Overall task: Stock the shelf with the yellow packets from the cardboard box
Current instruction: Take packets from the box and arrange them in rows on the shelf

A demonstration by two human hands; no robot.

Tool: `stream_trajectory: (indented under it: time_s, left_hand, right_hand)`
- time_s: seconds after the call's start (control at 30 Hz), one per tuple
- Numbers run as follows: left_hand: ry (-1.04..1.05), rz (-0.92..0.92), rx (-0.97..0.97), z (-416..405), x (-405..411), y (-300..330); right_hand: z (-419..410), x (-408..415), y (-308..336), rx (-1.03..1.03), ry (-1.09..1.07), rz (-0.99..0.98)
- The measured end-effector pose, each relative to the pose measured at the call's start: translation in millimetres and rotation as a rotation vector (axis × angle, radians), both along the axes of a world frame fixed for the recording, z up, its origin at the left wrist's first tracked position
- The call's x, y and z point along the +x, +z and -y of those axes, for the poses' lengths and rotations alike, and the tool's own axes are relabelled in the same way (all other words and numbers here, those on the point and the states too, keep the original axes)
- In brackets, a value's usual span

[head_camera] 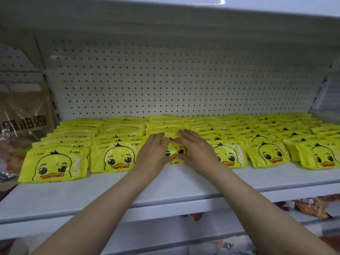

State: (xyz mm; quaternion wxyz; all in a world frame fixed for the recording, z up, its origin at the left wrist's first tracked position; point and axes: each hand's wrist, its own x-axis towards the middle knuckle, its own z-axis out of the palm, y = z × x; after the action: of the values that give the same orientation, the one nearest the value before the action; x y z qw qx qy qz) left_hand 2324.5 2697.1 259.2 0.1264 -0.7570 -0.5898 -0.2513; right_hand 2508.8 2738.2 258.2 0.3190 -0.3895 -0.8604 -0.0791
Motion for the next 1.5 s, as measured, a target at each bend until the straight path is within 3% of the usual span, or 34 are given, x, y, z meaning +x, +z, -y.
stream_trajectory:
  time_s: [0.13, 0.33, 0.53, 0.97, 1.23, 1.5]
  left_hand:
    - [-0.09, 0.026, 0.085, 5, 31, 5]
    - [-0.262, 0.009, 0.036, 3, 106, 2]
    - [-0.205, -0.069, -0.011, -13, 129, -8]
    - [-0.016, -0.107, 0.12, -31, 154, -13]
    - [0.076, -0.139, 0.183, -40, 165, -12]
    - [0.007, -0.131, 0.152, -43, 153, -14]
  right_hand:
    - [8, 45, 16, -0.076, -0.068, -0.05]
    - [21, 123, 11, -0.175, -0.161, -0.022]
    - [11, 169, -4, -0.152, -0.067, 0.063]
    - [-39, 179, -16, 0.006, 0.029, 0.076]
    - [-48, 168, -12, 0.075, -0.044, 0.14]
    - [-56, 165, -12, 0.087, -0.049, 0.132]
